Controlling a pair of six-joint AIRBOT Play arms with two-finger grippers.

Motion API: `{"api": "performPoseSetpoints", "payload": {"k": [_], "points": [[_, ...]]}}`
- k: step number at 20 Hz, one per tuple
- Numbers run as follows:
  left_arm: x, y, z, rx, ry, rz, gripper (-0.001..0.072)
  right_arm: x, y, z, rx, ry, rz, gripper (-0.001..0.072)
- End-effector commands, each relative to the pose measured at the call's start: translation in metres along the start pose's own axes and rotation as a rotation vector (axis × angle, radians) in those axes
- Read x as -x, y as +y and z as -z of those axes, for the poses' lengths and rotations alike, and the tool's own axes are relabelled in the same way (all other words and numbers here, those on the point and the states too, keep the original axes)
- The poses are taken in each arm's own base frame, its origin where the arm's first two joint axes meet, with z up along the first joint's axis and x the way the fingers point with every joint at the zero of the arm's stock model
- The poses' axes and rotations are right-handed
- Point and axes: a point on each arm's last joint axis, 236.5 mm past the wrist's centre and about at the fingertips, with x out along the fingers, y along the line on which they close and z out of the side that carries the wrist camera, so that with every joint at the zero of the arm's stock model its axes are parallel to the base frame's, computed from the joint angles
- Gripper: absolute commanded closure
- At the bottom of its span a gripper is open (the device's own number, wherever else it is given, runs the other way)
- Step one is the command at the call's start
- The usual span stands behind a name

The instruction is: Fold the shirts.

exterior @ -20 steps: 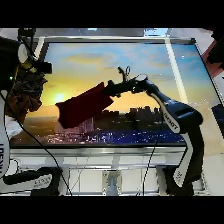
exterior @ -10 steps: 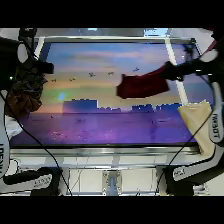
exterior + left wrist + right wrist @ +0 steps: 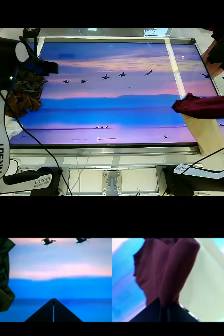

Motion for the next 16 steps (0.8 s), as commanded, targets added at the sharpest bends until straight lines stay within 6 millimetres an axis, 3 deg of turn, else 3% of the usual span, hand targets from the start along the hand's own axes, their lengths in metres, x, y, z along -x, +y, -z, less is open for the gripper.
{"api": "performPoseSetpoints", "payload": {"k": [1,3,6,7,8,9,11,13,15,16], "points": [[0.0,-0.006,0.0,0.007,0.0,0.025,0.0688,0.024,-0.072,0.039,-0.114,0.105,0.19,0.0686],[0.0,-0.006,0.0,0.008,0.002,0.028,0.0688,0.027,-0.1,0.055,-0.15,0.165,0.315,0.0686],[0.0,-0.011,0.0,0.013,0.002,0.048,0.0688,0.012,-0.107,0.064,-0.152,0.207,0.327,0.0682],[0.0,-0.011,0.0,0.014,0.002,0.049,0.0687,0.006,-0.103,0.063,-0.147,0.207,0.305,0.0613],[0.0,-0.011,0.0,0.014,0.001,0.048,0.0687,0.003,-0.096,0.06,-0.139,0.197,0.269,0.0437],[0.0,-0.011,0.0,0.014,0.001,0.048,0.0687,0.0,-0.087,0.055,-0.132,0.174,0.229,0.0328],[0.0,-0.012,0.0,0.014,0.002,0.05,0.0687,-0.002,-0.064,0.039,-0.117,0.102,0.132,0.0327],[0.0,-0.012,0.0,0.015,0.001,0.052,0.0687,-0.003,-0.019,0.012,-0.094,-0.009,-0.061,0.0329],[0.001,-0.019,-0.002,0.024,-0.006,0.082,0.0687,0.01,0.06,-0.008,0.008,-0.093,-0.362,0.033],[0.002,-0.027,-0.004,0.033,-0.013,0.118,0.0687,0.022,0.107,-0.007,0.146,-0.119,-0.511,0.033]]}}
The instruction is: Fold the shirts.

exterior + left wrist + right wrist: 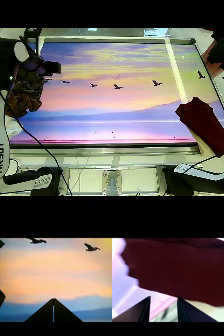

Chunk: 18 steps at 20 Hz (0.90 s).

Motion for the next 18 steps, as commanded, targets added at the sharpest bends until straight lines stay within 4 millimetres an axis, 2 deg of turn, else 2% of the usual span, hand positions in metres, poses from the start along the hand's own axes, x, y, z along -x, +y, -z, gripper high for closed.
{"api": "performPoseSetpoints", "payload": {"k": [1,2,5,7,9,11,14,16,18], "points": [[0.001,-0.021,-0.005,0.025,-0.02,0.09,0.0687,0.019,0.148,-0.009,0.314,-0.111,-0.498,0.033],[0.002,-0.032,-0.006,0.038,-0.024,0.136,0.0687,0.016,0.182,0.003,0.445,-0.106,-0.551,0.033],[0.005,-0.047,-0.004,0.053,-0.013,0.201,0.0688,-0.019,0.251,0.03,0.645,-0.101,-0.534,0.0331],[0.005,-0.047,0.001,0.051,0.011,0.201,0.0688,-0.049,0.281,0.049,0.74,-0.105,-0.482,0.0331],[0.005,-0.047,0.01,0.047,0.049,0.198,0.0688,-0.073,0.288,0.057,0.835,-0.126,-0.377,0.0331],[0.005,-0.046,0.014,0.045,0.066,0.197,0.0688,-0.084,0.287,0.06,0.893,-0.133,-0.302,0.0331],[0.005,-0.046,0.013,0.046,0.059,0.198,0.0688,-0.087,0.282,0.055,0.922,-0.149,-0.252,0.0331],[0.005,-0.047,0.013,0.046,0.061,0.198,0.0688,-0.09,0.267,0.05,0.92,-0.137,-0.181,0.0331],[0.005,-0.047,0.014,0.045,0.063,0.198,0.0688,-0.091,0.26,0.044,0.933,-0.148,-0.141,0.0331]]}}
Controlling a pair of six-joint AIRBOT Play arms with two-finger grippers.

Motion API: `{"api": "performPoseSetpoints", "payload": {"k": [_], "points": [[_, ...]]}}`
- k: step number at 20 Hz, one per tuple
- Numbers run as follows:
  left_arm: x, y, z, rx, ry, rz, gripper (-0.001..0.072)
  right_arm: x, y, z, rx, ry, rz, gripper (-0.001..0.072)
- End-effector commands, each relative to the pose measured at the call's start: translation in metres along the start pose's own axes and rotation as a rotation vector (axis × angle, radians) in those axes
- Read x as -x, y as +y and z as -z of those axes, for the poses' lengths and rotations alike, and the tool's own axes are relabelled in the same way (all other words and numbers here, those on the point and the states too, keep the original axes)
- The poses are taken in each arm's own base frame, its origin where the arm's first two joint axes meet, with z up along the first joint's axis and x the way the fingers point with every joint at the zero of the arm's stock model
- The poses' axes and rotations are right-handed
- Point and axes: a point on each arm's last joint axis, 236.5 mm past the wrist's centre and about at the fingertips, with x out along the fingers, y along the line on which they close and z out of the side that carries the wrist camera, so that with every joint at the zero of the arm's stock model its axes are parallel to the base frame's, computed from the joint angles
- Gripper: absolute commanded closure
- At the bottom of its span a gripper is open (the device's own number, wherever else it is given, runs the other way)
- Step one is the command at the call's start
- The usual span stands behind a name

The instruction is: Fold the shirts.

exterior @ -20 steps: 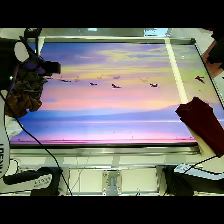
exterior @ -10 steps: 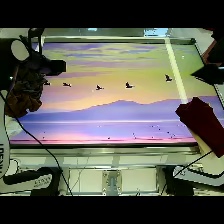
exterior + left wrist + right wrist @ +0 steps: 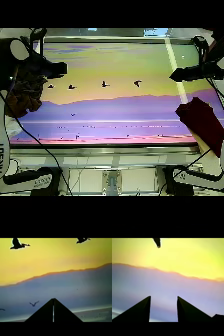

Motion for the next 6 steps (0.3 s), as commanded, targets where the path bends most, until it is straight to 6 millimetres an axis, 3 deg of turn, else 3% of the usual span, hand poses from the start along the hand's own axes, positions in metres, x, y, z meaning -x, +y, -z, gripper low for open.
{"api": "performPoseSetpoints", "payload": {"k": [1,6], "points": [[-0.0001,0.0001,0.001,0.0,0.005,0.001,0.0688,-0.0009,-0.0164,0.0045,0.036,0.024,0.087,0.0331],[0.0002,0.0007,0.0091,-0.004,0.038,-0.002,0.0688,-0.0009,-0.0164,0.0044,0.036,0.024,0.087,0.0331]]}}
